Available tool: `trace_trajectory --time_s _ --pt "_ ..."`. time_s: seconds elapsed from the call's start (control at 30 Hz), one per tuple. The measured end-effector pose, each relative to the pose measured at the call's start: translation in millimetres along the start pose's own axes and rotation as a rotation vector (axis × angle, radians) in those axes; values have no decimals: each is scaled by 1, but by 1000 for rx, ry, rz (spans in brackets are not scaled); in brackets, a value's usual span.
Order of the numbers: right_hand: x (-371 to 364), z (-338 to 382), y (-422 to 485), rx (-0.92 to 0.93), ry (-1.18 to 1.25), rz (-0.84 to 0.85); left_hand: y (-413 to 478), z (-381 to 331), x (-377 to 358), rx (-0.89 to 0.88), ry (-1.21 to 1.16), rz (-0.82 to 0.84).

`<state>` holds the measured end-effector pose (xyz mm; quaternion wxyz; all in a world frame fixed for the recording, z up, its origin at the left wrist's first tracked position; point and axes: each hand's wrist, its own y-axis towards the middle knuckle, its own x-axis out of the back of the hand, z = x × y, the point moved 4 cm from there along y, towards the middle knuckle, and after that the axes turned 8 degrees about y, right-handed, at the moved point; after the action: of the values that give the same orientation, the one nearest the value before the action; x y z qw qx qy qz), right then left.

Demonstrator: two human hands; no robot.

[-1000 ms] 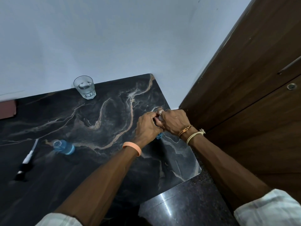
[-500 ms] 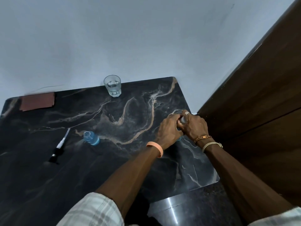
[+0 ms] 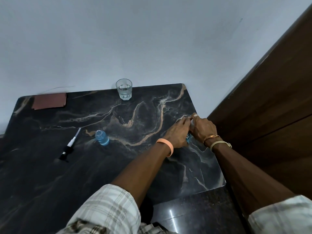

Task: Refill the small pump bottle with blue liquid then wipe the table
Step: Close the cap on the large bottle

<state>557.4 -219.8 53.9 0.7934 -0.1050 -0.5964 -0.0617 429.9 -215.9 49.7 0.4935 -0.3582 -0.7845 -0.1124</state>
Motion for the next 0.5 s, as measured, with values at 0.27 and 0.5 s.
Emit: trace_trajectory --time_s 0.27,0.5 --pt "8 6 -4 -7 -26 26 -9 0 5 -22 4 44" --pt "28 15 -4 51 -285 75 -16 6 19 -38 86 40"
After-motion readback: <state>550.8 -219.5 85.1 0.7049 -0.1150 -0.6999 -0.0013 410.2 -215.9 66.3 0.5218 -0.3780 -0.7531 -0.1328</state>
